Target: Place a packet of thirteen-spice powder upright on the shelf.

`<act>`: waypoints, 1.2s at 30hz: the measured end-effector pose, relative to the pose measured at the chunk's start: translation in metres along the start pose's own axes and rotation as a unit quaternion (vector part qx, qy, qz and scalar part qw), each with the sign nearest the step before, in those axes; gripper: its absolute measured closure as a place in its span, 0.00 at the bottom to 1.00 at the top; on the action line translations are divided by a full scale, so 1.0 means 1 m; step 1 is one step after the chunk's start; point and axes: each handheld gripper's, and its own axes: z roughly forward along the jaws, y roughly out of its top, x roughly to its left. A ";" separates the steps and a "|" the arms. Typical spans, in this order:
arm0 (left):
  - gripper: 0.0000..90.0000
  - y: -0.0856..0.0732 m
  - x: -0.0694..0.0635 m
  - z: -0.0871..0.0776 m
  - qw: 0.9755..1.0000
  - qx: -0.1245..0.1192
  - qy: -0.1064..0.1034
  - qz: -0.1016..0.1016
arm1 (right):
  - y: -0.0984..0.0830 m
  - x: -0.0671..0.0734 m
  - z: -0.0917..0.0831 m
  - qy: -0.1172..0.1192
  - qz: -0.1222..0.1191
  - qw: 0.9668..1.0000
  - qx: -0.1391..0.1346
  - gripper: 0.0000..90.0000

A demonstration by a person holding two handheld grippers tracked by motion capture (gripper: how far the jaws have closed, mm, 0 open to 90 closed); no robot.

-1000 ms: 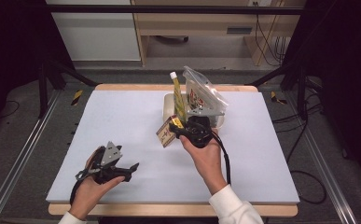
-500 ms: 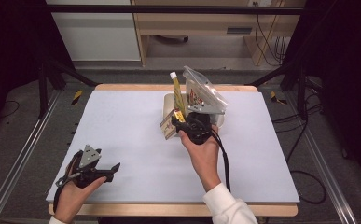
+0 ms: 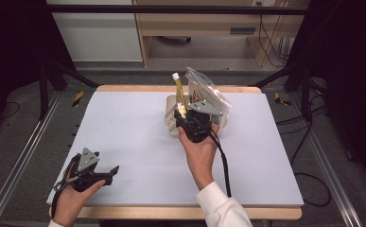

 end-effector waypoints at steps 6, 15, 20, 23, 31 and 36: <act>0.12 0.001 -0.003 -0.001 1.000 -0.002 -0.002 0.006 | -0.001 0.000 0.010 -0.020 0.009 1.000 -0.007 0.76; 0.12 0.002 -0.004 -0.001 1.000 -0.001 -0.002 0.009 | -0.001 0.003 0.016 -0.034 0.013 0.999 -0.021 0.76; 0.12 0.002 -0.005 0.000 1.000 -0.003 -0.003 0.009 | -0.002 0.006 0.020 -0.045 0.009 0.999 -0.029 0.76; 0.12 0.002 -0.005 -0.001 1.000 -0.004 -0.003 0.009 | -0.003 0.007 0.023 -0.051 0.006 0.998 -0.032 0.76; 0.12 0.004 -0.006 0.000 1.000 -0.006 -0.006 0.008 | -0.005 0.008 0.032 -0.060 0.008 0.998 -0.036 0.76; 0.12 0.004 -0.006 0.000 1.000 -0.006 -0.006 0.008 | -0.005 0.010 0.033 -0.065 0.000 0.997 -0.036 0.76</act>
